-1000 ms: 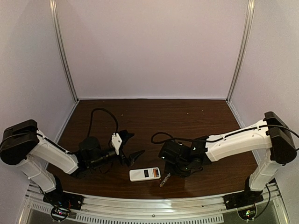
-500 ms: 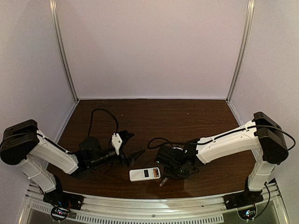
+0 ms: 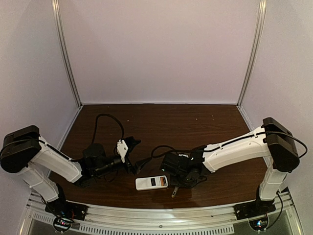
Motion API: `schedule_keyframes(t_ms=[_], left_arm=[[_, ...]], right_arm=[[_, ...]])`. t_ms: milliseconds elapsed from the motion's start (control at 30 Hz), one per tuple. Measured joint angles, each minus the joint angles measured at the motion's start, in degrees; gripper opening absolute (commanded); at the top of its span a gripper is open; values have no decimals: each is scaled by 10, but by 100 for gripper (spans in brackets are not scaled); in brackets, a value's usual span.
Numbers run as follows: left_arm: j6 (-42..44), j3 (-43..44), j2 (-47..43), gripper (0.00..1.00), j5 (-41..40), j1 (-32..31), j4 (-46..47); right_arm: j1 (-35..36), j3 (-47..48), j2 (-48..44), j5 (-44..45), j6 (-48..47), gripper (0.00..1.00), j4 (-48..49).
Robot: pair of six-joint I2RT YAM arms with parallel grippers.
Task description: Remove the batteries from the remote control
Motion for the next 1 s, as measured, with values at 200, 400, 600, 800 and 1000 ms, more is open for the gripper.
schedule_keyframes(t_ms=[200,400,600,800,1000], left_arm=[[0,0,0,88,0,0,0],[0,0,0,88,0,0,0],[0,0,0,88,0,0,0],[0,0,0,88,0,0,0],[1,0,0,88,0,0,0]], right_arm=[[0,24,16,23,-38,26,-27],[0,26,18,19,-55,27,-37],[12,29,23,23,-61,21,-47],[29,40,31,23,-64,22,-49],[33,40,33,24,-71,14,-45]])
